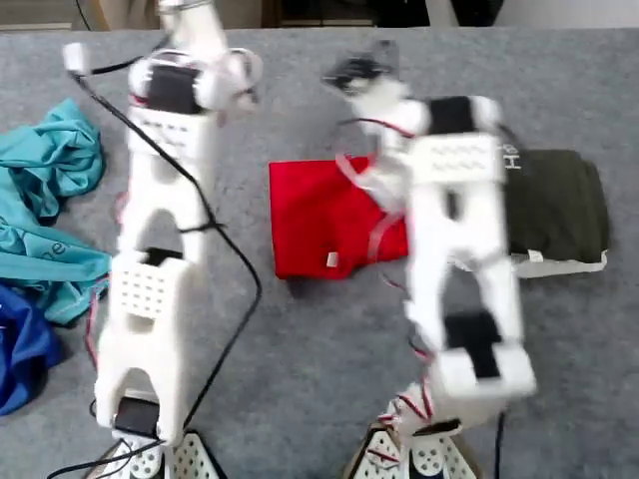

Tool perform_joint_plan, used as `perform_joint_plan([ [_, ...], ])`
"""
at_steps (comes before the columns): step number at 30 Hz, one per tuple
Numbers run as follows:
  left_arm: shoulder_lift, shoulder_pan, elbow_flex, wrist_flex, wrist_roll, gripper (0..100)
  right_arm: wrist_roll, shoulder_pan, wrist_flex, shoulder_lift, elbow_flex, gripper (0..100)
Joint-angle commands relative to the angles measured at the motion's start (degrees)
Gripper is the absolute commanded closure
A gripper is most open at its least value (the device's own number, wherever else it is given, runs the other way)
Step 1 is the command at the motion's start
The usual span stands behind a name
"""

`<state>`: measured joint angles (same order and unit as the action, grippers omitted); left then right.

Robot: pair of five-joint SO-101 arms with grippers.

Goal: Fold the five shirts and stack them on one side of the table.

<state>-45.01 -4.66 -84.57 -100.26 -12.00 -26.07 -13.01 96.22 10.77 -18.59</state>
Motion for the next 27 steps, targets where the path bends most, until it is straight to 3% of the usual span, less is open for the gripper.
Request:
perform_joint_plan([
  [1, 7.16, 6.24, 11.6, -0.97, 3.52, 98, 3.08, -6.9, 3.25, 13.49, -14.29, 99.6],
  [6, 18.68, 9.58, 34.2, -0.62, 5.8, 98, 6.68, -10.24, 6.15, 30.11, -30.55, 99.6],
  [12, 30.02, 12.4, 59.16, 8.53, 8.88, 98, 6.68, -5.76, 6.24, 37.32, -27.74, 99.6],
  [20, 42.59, 14.42, 94.42, 25.49, 9.93, 98, 2.55, 2.15, 6.24, 23.34, -11.91, 99.7],
  [27, 56.57, 11.87, 110.86, 34.55, 9.93, 98, -4.84, 12.0, 3.96, 9.54, 4.79, 99.7],
])
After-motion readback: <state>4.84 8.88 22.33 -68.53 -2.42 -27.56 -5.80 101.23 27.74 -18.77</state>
